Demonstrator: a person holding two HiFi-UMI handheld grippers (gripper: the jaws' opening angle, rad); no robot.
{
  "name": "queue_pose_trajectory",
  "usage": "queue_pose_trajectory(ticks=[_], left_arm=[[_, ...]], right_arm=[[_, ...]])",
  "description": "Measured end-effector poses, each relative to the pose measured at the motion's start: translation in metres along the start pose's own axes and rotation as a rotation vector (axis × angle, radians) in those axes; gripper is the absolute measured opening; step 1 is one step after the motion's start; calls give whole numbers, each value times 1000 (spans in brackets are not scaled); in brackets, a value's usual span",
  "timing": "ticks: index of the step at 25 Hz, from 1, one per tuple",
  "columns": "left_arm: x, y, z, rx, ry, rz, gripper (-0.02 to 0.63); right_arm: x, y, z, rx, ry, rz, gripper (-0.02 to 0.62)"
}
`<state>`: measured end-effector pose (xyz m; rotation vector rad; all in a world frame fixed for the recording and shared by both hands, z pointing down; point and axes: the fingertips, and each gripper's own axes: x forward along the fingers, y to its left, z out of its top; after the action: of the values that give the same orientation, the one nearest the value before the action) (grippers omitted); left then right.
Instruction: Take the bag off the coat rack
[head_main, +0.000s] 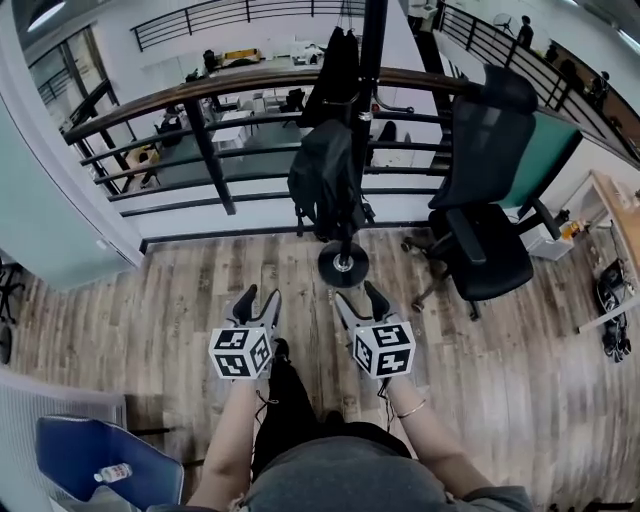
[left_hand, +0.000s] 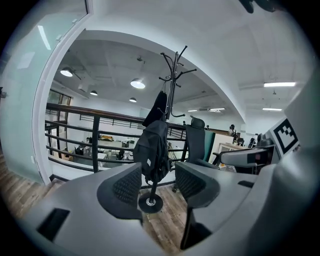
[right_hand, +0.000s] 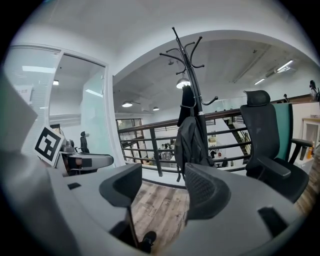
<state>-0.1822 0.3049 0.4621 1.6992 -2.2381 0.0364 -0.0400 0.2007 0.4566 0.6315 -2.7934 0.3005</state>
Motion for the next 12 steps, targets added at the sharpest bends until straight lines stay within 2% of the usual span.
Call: queue_pose_trajectory(ticks=[5, 12], left_arm=[[58, 48, 7, -4, 29, -24, 210], [143, 114, 47, 24, 29, -93, 230]], right_arm=[[62, -13, 3, 16, 31, -53, 282], [154, -32, 34, 29, 25, -140, 316]])
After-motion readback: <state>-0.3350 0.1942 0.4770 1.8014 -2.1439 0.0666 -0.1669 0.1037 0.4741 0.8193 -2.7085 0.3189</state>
